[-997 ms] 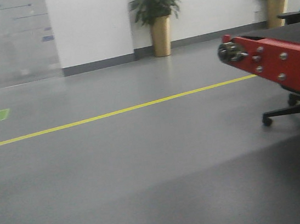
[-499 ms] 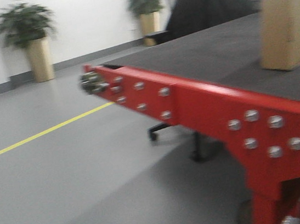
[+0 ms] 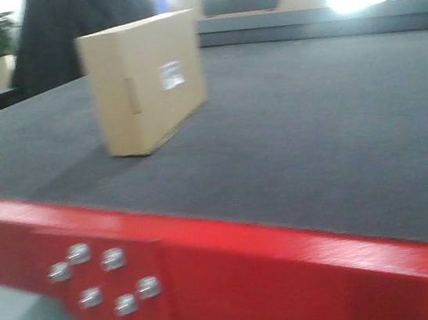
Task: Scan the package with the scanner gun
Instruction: 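Reach the left gripper toward the upright cardboard box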
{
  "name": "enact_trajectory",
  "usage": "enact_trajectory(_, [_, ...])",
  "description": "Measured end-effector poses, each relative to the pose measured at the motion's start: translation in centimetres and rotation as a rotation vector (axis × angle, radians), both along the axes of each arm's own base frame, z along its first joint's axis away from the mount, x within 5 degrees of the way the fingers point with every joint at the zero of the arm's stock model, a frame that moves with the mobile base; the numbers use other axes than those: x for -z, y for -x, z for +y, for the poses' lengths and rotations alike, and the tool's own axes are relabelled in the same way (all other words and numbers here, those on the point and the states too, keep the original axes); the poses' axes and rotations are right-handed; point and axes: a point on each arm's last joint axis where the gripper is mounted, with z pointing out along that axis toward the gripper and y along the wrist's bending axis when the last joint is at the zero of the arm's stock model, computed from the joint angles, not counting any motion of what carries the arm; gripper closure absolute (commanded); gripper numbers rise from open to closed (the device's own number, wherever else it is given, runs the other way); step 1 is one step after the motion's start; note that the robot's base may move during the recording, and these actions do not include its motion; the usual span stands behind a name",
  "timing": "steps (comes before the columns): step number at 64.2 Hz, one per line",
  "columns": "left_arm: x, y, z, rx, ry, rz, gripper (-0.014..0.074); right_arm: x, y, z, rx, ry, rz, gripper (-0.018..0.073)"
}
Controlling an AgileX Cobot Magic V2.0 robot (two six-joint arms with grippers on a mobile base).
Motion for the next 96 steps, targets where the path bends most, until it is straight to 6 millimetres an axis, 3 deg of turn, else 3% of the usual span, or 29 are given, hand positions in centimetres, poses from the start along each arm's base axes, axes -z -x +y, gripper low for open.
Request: enact_trajectory(96, [0.00, 0.00, 0.00, 0.000, 0.000, 0.000, 0.0708, 0.00, 0.00, -0.22, 0.038, 0.000, 0.000, 0.0720])
